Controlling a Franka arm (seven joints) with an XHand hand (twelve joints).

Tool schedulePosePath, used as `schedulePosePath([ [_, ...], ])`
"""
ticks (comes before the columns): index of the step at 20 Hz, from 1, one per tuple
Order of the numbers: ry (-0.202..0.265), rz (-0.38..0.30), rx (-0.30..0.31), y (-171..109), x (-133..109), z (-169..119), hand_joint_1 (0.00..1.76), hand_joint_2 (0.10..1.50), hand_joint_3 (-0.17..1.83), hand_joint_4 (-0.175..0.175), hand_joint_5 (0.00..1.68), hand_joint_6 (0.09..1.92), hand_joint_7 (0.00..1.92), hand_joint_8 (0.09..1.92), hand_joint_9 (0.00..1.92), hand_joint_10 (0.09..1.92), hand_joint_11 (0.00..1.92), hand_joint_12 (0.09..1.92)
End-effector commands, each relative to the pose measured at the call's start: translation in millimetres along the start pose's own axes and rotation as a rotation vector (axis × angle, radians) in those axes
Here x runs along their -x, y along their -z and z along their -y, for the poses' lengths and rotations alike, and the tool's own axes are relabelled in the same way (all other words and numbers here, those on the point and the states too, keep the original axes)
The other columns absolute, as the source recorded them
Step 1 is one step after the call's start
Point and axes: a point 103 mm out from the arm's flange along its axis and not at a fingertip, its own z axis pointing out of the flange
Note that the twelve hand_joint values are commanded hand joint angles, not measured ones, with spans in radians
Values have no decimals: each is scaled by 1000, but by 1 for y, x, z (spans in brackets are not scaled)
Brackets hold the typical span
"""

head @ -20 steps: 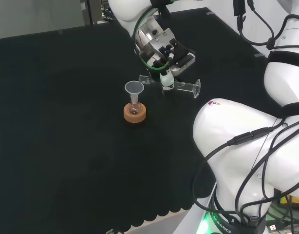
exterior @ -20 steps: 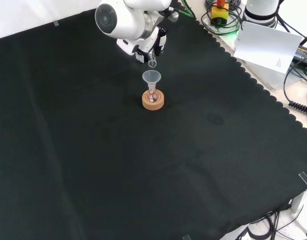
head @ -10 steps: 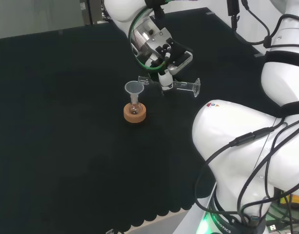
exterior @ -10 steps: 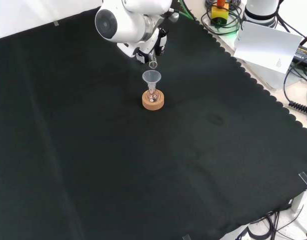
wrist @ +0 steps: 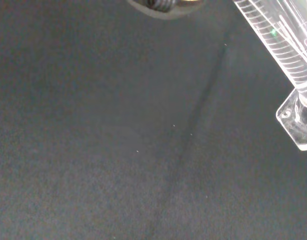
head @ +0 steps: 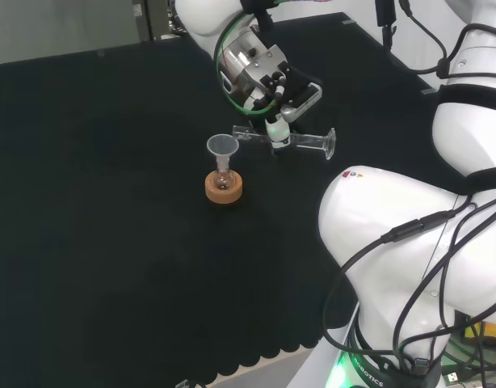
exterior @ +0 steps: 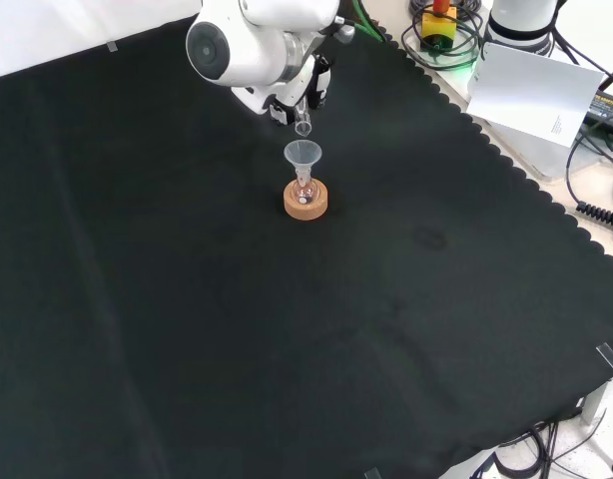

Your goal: Pour the water from the graduated cylinder into the round-bottom flask.

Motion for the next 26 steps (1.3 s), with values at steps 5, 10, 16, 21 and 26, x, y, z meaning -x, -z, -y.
schedulePosePath([
  [5, 8, 16, -13, 7, -3, 4, 1504, 1038, 3, -150, 993, 715, 888, 1070, 1248, 720, 1245, 659],
  [10, 4, 20, -22, 5, 2, 4, 1504, 1038, 3, -152, 996, 716, 888, 1069, 1247, 722, 1245, 659],
  [16, -2, 33, -38, 10, -4, 6, 1504, 1038, 3, -154, 999, 717, 888, 1070, 1247, 723, 1244, 659],
  [21, -1, 33, -43, 10, -1, 7, 1504, 1038, 3, -155, 1000, 717, 888, 1070, 1246, 724, 1243, 659],
  [26, -9, 44, -62, 10, -5, 6, 1504, 1038, 3, -157, 1001, 717, 888, 1069, 1246, 725, 1243, 659],
])
